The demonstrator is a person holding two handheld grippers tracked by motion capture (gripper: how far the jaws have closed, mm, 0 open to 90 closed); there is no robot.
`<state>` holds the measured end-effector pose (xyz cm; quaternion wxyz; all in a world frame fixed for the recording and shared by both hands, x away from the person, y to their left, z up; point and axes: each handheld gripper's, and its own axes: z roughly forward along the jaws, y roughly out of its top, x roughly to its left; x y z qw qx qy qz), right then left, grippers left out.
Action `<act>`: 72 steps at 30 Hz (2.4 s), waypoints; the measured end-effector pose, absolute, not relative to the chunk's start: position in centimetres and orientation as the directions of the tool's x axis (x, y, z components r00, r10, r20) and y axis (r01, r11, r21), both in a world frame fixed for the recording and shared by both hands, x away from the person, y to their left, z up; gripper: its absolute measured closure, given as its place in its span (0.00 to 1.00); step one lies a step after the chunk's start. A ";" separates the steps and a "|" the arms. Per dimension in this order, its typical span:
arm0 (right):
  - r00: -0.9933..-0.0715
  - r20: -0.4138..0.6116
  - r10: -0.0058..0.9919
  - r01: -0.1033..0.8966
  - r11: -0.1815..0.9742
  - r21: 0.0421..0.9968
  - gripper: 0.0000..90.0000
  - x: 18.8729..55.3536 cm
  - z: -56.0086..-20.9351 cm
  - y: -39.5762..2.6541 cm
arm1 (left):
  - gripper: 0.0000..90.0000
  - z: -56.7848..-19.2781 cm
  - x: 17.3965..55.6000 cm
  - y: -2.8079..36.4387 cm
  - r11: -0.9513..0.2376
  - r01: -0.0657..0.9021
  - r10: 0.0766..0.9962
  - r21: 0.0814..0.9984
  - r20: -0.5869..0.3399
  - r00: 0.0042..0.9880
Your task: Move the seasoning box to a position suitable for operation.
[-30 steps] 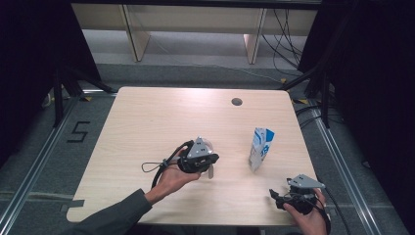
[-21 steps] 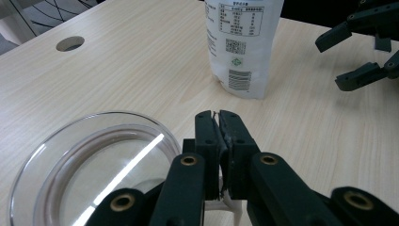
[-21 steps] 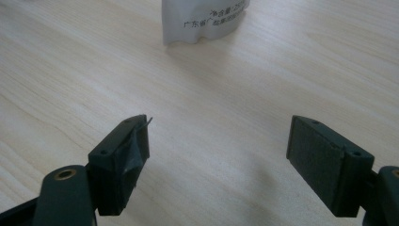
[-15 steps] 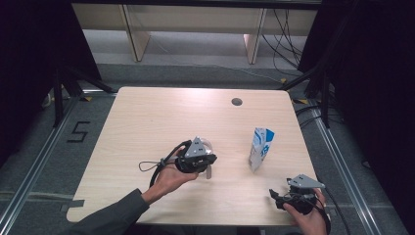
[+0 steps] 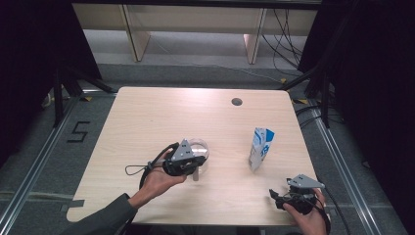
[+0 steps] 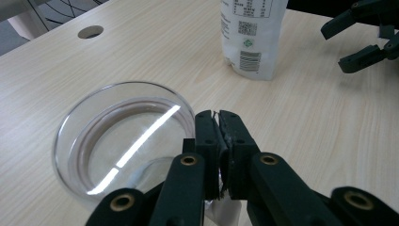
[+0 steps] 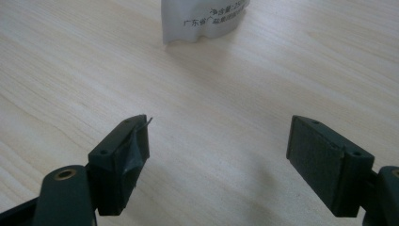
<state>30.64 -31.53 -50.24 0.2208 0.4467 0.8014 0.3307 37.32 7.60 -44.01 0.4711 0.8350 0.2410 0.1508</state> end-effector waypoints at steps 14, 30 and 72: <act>-0.478 -0.044 0.877 0.586 0.356 0.728 0.25 30.5 -50.2 -31.4 | 0.95 -44.4 37.2 11.1 -0.457 0.261 0.543 0.850 0.034 0.839; -0.479 -0.026 0.878 0.601 0.349 0.719 0.25 30.4 -50.1 -31.3 | 0.81 -44.5 35.3 14.9 -0.335 0.214 0.606 0.917 0.036 0.795; -0.503 -0.069 0.862 0.563 0.387 0.730 0.25 30.7 -50.3 -31.4 | 0.80 -48.6 36.5 13.5 -0.308 0.344 0.723 0.887 -0.017 0.690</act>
